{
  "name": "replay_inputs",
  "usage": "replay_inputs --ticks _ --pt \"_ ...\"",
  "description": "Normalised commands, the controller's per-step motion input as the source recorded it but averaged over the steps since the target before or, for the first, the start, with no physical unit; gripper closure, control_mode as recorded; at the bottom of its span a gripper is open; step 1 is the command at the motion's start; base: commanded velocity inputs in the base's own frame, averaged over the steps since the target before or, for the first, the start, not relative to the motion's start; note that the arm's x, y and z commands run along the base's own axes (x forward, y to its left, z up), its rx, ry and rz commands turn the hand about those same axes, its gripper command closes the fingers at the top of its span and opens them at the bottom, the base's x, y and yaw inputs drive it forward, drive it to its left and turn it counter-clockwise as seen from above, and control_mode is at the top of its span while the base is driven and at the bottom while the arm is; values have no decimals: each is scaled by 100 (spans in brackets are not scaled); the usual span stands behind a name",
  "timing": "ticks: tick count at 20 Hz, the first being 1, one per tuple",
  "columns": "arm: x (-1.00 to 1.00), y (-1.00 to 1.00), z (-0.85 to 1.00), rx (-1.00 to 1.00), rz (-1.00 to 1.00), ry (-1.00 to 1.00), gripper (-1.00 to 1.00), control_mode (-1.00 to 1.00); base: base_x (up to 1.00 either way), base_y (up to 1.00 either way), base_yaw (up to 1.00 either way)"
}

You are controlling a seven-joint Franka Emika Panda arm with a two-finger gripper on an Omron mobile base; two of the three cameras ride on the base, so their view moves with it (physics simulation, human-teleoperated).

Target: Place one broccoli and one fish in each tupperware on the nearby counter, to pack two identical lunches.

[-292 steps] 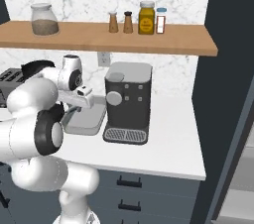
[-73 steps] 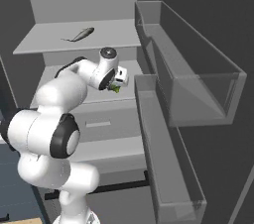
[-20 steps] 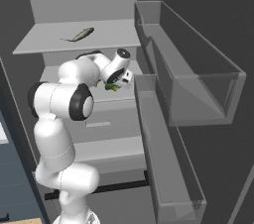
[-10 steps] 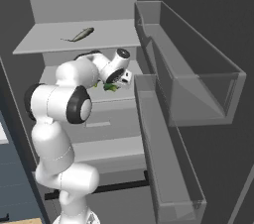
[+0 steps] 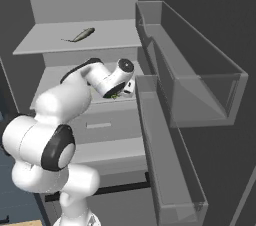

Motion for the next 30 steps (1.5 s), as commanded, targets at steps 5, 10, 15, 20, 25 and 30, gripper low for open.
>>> replay_inputs --ticks 5,10,15,20,25,30 --pt "-92 -7 31 -13 4 18 100 -100 0 0 0" --pt "-63 14 5 -25 6 40 100 -100 0 0 0" --pt "-100 0 -5 0 0 -5 100 -100 0 0 0" --pt "-90 0 0 0 0 0 100 -100 0 0 0" --pt "-71 2 -3 0 0 1 100 -100 0 0 0" --pt "-67 1 -3 0 0 1 100 -100 0 0 0"
